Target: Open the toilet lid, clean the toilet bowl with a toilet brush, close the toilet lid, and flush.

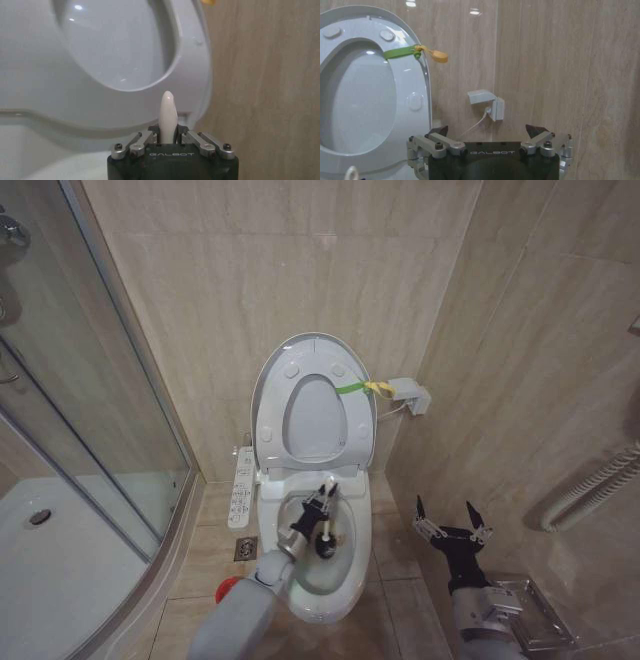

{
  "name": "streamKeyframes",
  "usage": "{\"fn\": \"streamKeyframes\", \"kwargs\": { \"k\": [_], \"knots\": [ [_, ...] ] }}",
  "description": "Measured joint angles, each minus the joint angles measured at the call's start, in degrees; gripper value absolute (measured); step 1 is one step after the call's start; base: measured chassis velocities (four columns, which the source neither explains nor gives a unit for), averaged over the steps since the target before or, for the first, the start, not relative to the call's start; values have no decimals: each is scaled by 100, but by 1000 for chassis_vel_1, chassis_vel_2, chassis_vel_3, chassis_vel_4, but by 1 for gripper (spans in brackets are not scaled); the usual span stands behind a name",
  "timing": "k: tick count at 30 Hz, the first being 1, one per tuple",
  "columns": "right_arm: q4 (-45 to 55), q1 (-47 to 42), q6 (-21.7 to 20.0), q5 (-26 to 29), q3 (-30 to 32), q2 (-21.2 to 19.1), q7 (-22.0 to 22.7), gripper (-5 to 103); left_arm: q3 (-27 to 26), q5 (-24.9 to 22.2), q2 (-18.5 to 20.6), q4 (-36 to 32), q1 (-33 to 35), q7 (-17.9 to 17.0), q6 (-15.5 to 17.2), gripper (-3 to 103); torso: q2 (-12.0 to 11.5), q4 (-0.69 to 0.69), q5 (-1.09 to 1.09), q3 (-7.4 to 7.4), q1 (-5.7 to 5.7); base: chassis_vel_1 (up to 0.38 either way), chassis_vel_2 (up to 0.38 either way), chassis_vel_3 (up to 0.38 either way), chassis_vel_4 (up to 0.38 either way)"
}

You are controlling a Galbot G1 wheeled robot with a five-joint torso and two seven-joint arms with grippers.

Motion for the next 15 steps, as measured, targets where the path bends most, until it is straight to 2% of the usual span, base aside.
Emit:
{"fn": "streamKeyframes", "kwargs": {
  "k": [6, 15],
  "knots": [
    [0, 0, 0, 0, 0, 0, 0, 100, -94, -6, 40, 21, -45, -6, 1, 22, 0, -2, 0, 0, 0, 0, 0, 0, 0],
    [0, 0, 0, 0, 0, 0, 0, 100, -9, 16, 58, 474, 78, 33, -9, 22, 1, 0, 1, -2, -1, 0, 0, 0, 0]
  ]
}}
